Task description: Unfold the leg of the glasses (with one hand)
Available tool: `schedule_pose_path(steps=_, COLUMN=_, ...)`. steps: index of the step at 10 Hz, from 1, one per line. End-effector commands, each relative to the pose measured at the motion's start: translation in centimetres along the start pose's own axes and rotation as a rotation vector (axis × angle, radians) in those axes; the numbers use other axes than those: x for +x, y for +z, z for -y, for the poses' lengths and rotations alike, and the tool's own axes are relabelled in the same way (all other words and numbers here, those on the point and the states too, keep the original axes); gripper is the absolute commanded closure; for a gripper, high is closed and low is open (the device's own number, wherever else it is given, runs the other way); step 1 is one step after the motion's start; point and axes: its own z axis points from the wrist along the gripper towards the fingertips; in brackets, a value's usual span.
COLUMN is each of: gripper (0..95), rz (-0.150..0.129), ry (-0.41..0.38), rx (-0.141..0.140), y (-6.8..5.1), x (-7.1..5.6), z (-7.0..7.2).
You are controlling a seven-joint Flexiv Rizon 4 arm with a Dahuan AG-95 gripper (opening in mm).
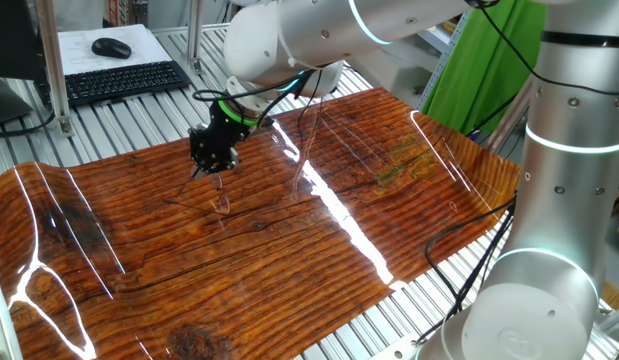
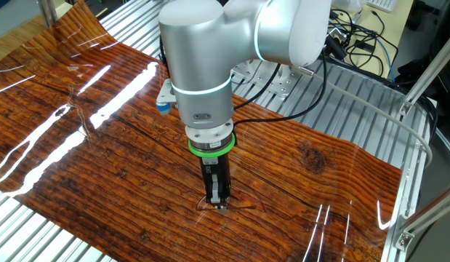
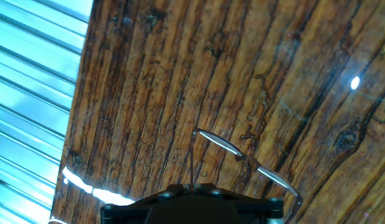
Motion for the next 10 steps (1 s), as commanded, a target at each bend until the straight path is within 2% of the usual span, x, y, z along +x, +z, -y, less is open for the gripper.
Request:
schedule_pose_path(steps=1, gripper=95.0, rz=-0.006, ry=-0.01, rx=-0.005, y=0.0, x=0.1, z=-0.1)
schedule_pose_path(steps=5, gripper=95.0, rz=-0.031, ry=0.052, rx=-0.01, y=-0.3, x=1.1, z=-0.1)
schedule_pose_path(steps=8, gripper=95.0, rz=-0.045, ry=0.025, rx=-0.019, y=-0.4, x=1.2, z=-0.1)
schedule_pose_path(steps=10, gripper=95.0, rz=-0.08, ry=0.008, rx=-0.038, y=-0.6, x=1.4, z=-0.2)
